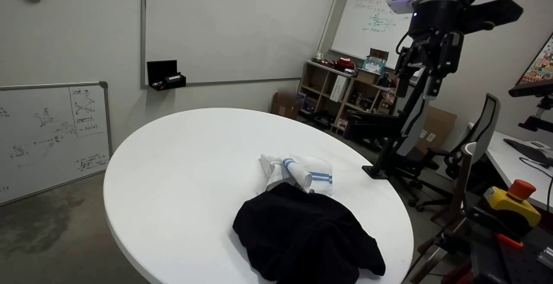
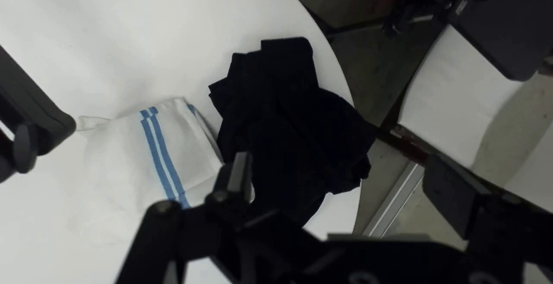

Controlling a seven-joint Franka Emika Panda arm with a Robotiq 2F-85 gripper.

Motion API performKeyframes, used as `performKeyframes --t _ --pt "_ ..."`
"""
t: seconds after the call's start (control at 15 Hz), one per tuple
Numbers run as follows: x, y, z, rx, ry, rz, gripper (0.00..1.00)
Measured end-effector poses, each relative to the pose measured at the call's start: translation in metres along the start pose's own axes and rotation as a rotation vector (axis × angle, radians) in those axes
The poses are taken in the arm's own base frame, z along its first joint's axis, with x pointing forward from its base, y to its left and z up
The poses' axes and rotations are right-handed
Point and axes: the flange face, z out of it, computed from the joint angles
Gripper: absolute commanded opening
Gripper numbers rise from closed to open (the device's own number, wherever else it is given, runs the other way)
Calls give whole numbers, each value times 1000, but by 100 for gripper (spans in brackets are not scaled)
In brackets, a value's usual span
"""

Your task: Hang the black shirt on the stand

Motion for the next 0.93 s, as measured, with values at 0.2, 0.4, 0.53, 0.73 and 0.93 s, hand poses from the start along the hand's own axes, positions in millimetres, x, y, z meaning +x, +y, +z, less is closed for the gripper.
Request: performKeyframes --t 0.2,0.4,0.53,0.73,0.93 --pt "34 -18 39 -50 -96 -125 100" --pt "63 -45 86 -103 -194 -272 100" --pt "76 -63 117 -151 -255 -370 100" --pt "90 -84 155 -264 -324 -499 100" --pt "101 -100 183 -387 -346 -583 100"
